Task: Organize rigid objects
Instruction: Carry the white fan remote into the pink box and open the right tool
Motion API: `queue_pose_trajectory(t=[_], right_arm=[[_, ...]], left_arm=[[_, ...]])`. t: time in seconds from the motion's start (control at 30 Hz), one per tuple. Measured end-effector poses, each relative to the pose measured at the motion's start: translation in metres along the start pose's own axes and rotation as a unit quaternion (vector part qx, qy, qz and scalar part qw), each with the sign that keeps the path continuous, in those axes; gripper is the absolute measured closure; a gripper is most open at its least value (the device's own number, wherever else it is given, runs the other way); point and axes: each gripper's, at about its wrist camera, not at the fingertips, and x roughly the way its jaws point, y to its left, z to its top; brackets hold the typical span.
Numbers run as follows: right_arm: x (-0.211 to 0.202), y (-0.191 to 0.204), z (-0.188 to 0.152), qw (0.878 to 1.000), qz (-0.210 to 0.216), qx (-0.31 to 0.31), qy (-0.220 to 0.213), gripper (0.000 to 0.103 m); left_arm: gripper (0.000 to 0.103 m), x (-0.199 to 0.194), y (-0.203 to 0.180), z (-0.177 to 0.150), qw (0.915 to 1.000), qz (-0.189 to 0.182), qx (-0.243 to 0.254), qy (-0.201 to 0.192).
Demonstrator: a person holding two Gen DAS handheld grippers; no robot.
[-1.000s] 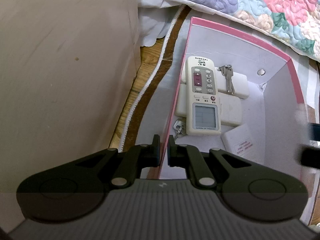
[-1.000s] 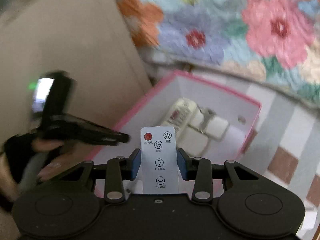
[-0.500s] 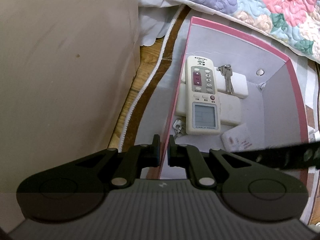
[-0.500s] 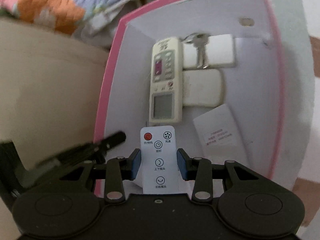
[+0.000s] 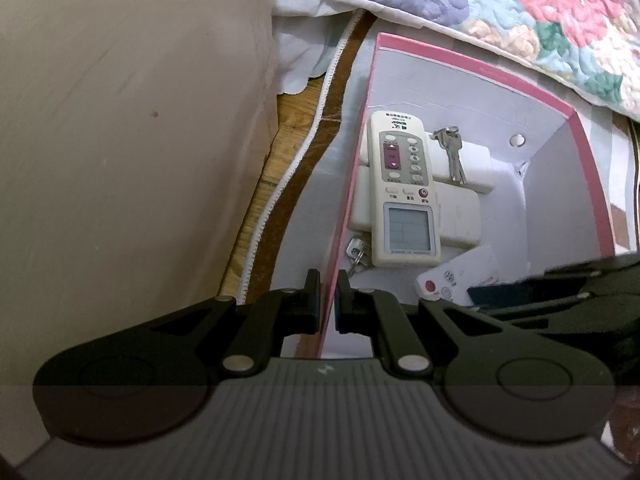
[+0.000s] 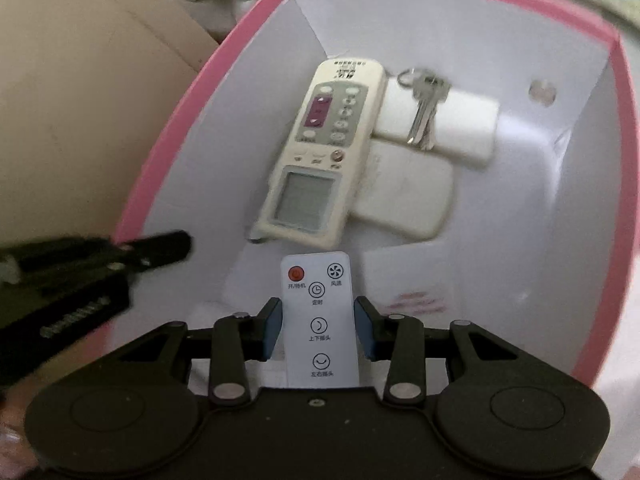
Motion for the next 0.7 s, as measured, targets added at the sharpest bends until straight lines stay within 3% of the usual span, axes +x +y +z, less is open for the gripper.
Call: queue_pose_trajectory(t=[0.1,0.23,0.33,0.47,0.7], right_arm=[[-0.008,0.002,-0.004,1.000,-0.003,-0.016,-0.015,0.047],[-0.035,0.003,-0.016,0.999,0.002,-0.028,-0.045,0.046],[-0.072,0.007,-0.032,0.994,-0.012,-0.062,-0.084,0.046],[-0.122,0.001,-0.054,0.982,-0.062,-0.095,-0.149,0.046],[-0.179,-0.065,-0.077,0.980,-0.081,0.003,-0.180,0.046]], left_arm=[[0.097,0.000,-0.001,0.000,1.0000,0.002,-0.001,0.001],[0.097,0.001,0.001,0.001,1.0000,-0.003,-0.005,0.004],[0.096,0.002,0.000,0.001,1.0000,0.000,-0.002,0.004],[0.096,0.005,-0.002,0.001,1.0000,0.006,0.000,0.007],[0.096,0.008,-0.004,0.001,0.9999,0.011,-0.003,0.011]])
